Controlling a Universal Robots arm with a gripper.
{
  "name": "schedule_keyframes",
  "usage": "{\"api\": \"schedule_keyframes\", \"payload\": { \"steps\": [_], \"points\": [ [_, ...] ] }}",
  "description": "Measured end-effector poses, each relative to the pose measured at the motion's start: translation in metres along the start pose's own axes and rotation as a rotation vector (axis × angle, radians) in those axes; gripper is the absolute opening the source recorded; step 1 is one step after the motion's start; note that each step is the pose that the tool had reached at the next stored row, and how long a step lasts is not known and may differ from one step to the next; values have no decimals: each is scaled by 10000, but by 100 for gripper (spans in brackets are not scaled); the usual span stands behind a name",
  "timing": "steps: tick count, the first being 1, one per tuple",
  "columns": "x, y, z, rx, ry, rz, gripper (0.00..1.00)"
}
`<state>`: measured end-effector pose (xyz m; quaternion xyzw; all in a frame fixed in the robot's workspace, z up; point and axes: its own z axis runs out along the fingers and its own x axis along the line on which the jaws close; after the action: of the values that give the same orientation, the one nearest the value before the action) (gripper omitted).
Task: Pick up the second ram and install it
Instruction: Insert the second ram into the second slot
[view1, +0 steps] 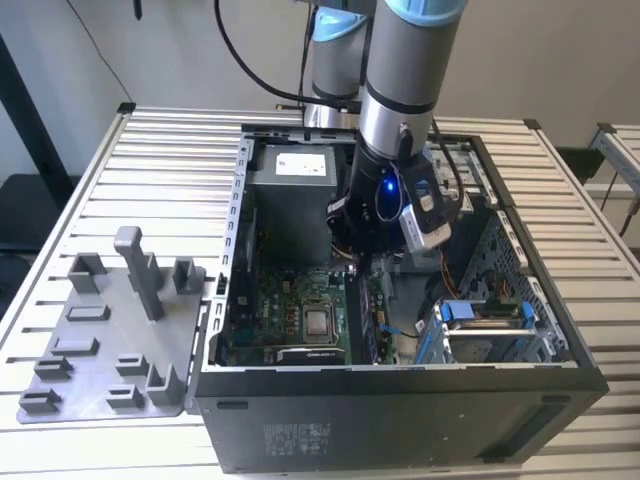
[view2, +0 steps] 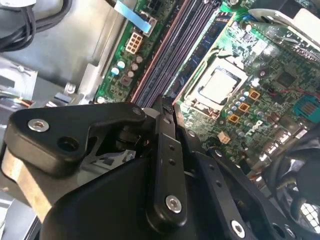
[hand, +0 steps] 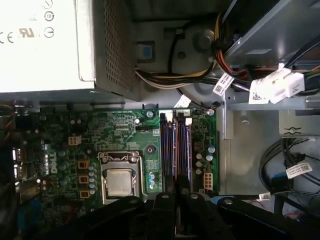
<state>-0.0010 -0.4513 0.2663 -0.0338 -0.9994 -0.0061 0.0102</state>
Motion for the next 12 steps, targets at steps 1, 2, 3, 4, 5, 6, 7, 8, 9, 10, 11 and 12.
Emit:
{"api": "schedule_keyframes", "payload": {
  "steps": [1, 2, 3, 4, 5, 6, 7, 8, 9, 10, 11, 12],
  "points": [
    [0, -8, 10, -2, 4, 42, 14],
    [-1, -17, 20, -1, 7, 73, 14],
    [-2, -30, 34, -2, 8, 102, 14],
    [-2, -42, 47, -3, 8, 130, 14],
    [-3, -52, 64, -5, 8, 159, 14],
    [-2, -59, 81, -9, 7, 189, 14],
    [-2, -64, 96, -7, 7, 216, 14],
    [-1, -68, 111, -6, 8, 236, 14],
    [-1, -71, 126, -6, 9, 255, 14],
    [-1, -73, 141, -6, 10, 277, 14],
    [-1, -74, 156, -6, 11, 296, 14],
    [-1, -74, 170, -7, 11, 314, 14]
  ]
}}
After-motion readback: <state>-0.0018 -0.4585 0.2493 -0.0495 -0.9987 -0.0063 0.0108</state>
